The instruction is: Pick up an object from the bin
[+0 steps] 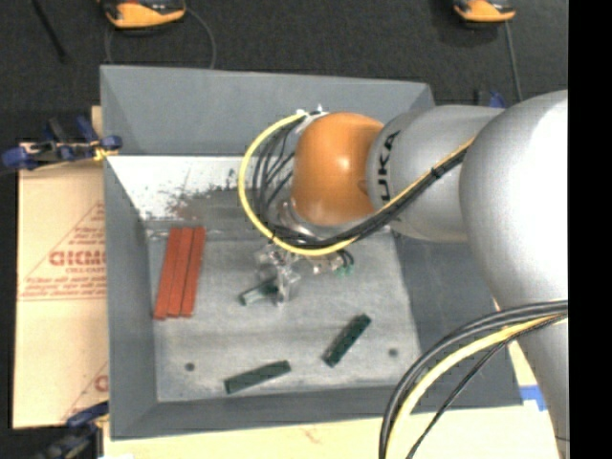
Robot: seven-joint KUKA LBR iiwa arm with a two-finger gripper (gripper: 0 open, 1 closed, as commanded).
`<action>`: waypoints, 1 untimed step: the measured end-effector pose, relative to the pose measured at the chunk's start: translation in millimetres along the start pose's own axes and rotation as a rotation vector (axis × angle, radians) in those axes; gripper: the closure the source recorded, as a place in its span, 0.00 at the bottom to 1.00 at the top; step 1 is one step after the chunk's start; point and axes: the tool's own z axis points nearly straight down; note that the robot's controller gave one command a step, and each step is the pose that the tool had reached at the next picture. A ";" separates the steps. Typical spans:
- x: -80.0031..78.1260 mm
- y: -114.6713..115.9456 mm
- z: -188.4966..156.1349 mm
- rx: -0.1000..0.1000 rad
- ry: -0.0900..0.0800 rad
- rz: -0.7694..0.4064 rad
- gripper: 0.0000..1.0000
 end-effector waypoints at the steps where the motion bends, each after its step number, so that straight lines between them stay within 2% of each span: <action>1: -20.6 -22.6 -162.3 0.008 -0.009 -0.030 1.00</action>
Offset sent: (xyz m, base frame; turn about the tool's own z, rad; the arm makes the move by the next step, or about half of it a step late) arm 0.0243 -0.0103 0.1555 -0.0344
